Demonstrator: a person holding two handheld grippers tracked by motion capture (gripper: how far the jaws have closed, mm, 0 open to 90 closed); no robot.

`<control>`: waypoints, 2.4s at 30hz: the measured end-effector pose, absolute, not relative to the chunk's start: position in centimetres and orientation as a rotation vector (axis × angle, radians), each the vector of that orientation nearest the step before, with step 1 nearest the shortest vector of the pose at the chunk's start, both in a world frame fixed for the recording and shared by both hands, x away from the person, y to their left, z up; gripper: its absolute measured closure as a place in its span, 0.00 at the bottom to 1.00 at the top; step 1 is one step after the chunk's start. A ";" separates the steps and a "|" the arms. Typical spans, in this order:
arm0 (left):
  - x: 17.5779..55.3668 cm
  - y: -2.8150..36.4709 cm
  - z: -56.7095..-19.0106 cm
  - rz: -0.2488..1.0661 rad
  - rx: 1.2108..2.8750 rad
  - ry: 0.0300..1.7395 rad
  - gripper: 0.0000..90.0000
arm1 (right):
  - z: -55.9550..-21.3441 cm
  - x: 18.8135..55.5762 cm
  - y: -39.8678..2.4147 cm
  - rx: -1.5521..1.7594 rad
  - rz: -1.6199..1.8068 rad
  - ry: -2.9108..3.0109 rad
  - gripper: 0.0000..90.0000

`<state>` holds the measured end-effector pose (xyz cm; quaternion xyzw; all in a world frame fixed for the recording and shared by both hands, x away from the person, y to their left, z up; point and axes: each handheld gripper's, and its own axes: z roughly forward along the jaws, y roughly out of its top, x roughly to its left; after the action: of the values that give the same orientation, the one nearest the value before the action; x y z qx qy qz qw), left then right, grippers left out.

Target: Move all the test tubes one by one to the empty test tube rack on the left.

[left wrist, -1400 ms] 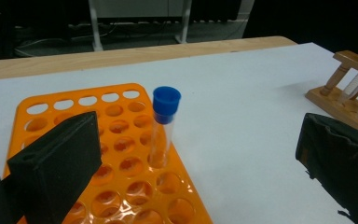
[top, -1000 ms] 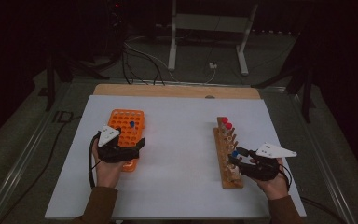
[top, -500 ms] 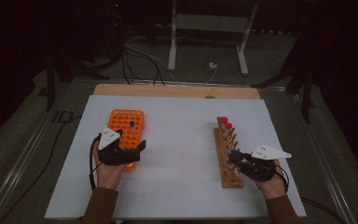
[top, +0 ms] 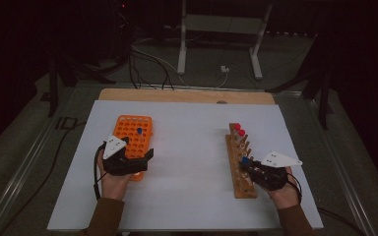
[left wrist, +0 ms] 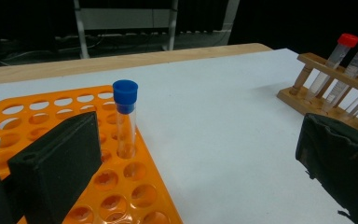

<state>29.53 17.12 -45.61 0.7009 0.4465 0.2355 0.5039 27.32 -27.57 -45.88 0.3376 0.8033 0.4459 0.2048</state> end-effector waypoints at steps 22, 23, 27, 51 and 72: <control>29.6 16.5 -45.5 0.559 1.702 1.061 0.01 | -42.1 27.6 -28.2 0.941 1.326 2.228 0.86; 29.5 16.4 -45.4 0.558 1.703 1.059 0.01 | -42.1 27.6 -28.2 0.941 1.326 2.228 0.86; 29.5 15.8 -45.2 0.555 1.719 1.039 0.01 | -40.8 27.7 -28.1 0.923 1.332 2.218 0.86; 29.2 9.8 -43.5 0.544 1.785 0.871 0.01 | -39.9 29.5 -24.5 0.906 1.482 2.238 0.86; 28.6 3.9 -43.9 0.477 1.847 0.738 0.08 | -40.5 30.1 -19.9 0.871 1.493 2.310 0.86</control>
<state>28.63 3.94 -43.92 0.7708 0.3081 0.1990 0.5209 30.07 -19.92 -40.49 0.2993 0.7941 0.5134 0.1278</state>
